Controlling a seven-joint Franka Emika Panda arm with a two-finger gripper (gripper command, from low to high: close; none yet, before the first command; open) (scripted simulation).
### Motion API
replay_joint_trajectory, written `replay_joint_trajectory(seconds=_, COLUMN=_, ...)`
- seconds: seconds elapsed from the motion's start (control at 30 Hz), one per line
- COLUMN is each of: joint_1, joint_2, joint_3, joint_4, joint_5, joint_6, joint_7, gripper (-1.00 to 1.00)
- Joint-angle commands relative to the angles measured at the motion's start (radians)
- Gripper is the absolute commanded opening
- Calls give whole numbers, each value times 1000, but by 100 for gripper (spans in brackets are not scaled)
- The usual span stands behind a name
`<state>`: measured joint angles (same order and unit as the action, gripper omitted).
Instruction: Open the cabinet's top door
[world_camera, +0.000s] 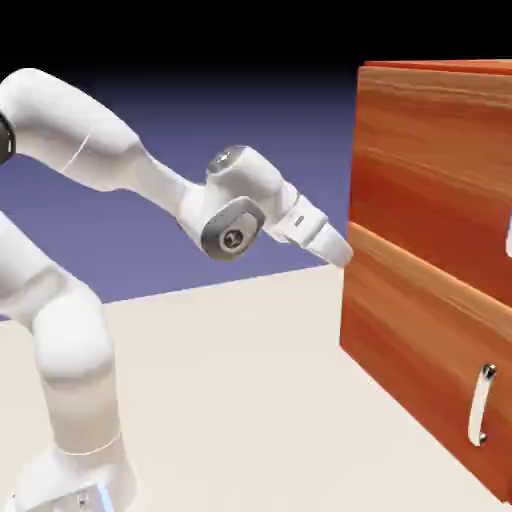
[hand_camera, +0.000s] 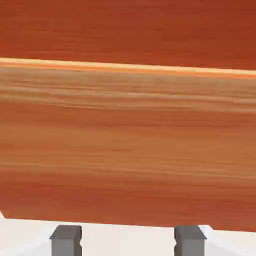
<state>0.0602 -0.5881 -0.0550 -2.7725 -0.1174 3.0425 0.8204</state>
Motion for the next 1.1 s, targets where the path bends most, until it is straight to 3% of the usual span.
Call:
replay_joint_trajectory(seconds=0.0, joint_1=18, joint_2=-7, joint_3=-20, joint_4=14, joint_5=-44, joint_6=2, joint_7=29, gripper=0)
replay_joint_trajectory(seconds=1.07, joint_1=590, joint_2=-222, joint_3=-672, joint_4=459, joint_5=-1435, joint_6=67, joint_7=971, gripper=0)
